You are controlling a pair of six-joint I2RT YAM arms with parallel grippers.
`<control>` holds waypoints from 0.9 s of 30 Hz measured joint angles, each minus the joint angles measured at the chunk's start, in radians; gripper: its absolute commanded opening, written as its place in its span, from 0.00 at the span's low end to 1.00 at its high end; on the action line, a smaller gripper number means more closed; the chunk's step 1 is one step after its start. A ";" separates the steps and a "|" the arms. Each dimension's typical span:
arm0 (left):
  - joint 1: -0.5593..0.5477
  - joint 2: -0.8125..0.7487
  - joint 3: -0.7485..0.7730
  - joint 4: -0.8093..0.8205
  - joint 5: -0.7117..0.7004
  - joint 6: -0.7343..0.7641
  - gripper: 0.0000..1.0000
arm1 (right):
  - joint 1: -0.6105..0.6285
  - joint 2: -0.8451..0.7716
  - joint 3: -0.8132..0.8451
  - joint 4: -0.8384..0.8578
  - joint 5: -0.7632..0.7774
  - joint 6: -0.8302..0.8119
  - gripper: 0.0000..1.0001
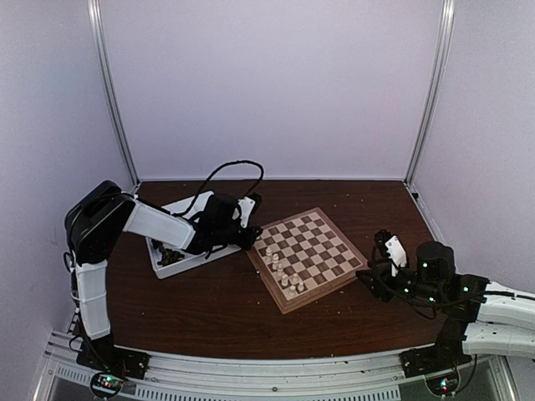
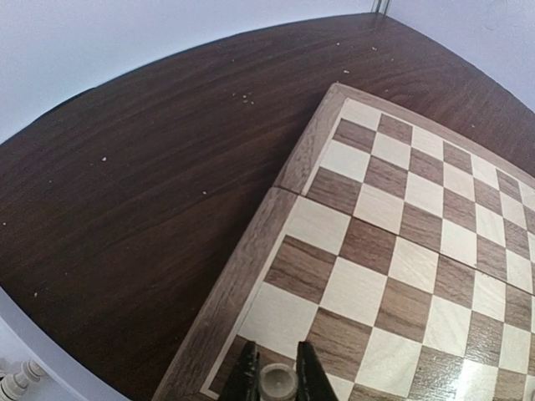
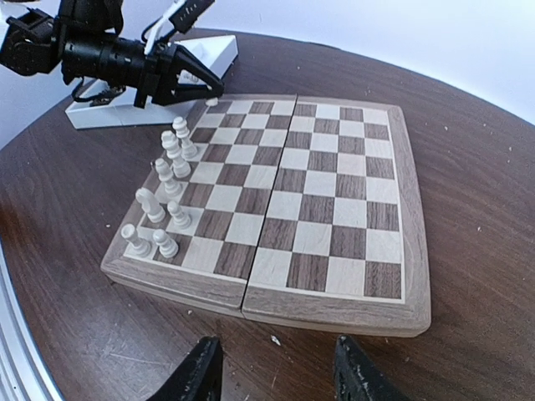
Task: Set up the chess pieces on the board
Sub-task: Place the chess piece on the chessboard.
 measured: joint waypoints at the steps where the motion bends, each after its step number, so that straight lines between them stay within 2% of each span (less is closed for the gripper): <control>1: 0.000 0.002 0.000 0.000 -0.001 0.005 0.00 | 0.000 -0.014 -0.003 0.011 0.000 0.000 0.48; 22: 0.000 0.057 0.039 -0.001 -0.055 0.031 0.00 | 0.000 -0.016 -0.011 0.049 -0.009 0.000 0.50; 27: 0.000 0.057 0.039 -0.001 -0.063 0.032 0.21 | 0.000 -0.010 -0.011 0.049 -0.009 0.000 0.51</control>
